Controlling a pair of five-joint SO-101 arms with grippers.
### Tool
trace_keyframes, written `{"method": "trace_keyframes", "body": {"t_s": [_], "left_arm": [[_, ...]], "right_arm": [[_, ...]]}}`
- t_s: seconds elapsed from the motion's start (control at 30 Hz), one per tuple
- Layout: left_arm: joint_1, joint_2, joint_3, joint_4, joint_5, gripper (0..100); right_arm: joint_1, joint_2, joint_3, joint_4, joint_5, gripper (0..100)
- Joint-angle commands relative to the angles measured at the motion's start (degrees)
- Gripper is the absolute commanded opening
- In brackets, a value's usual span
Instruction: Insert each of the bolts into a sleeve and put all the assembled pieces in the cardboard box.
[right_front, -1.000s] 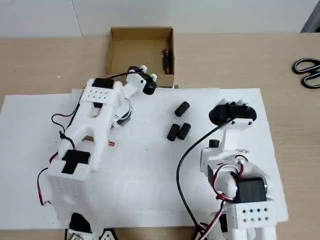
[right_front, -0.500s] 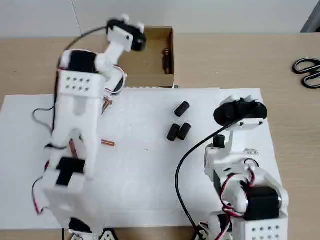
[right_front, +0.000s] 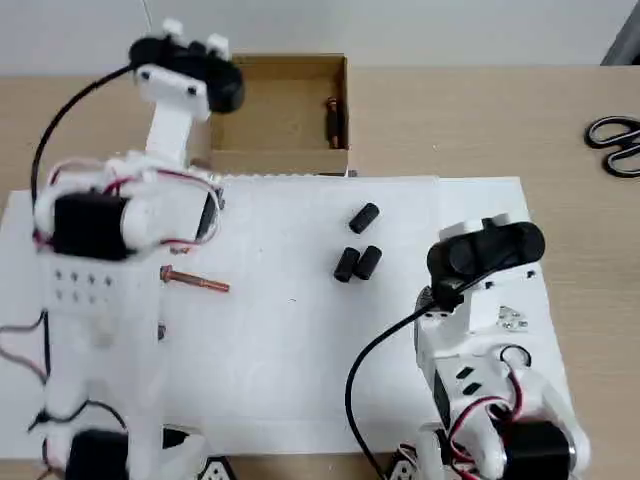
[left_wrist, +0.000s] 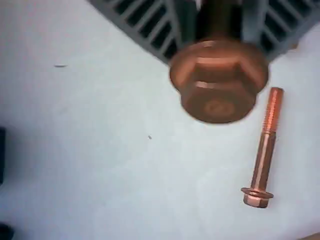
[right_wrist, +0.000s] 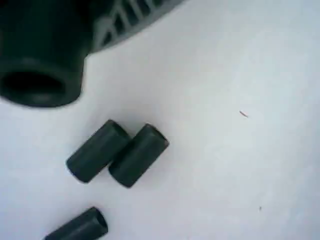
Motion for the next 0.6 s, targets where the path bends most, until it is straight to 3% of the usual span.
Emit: {"method": "trace_keyframes", "body": {"t_s": [0.0,0.17,0.4,0.57], "left_arm": [[0.00,-10.64,6.02,-5.27,2.99,0],[1.23,-23.74,20.18,-14.77,7.12,0],[1.32,-40.44,44.18,-26.46,11.96,0],[1.67,-52.66,55.16,-32.62,21.54,0]], "right_arm": [[0.22,-2.59,2.64,-0.40,0.53,0.3],[-0.75,-10.59,12.75,-6.20,0.62,0.3],[-11.91,-22.37,24.44,-12.00,0.62,0.2],[-15.52,-22.11,27.78,-17.45,0.62,0.2]]}}
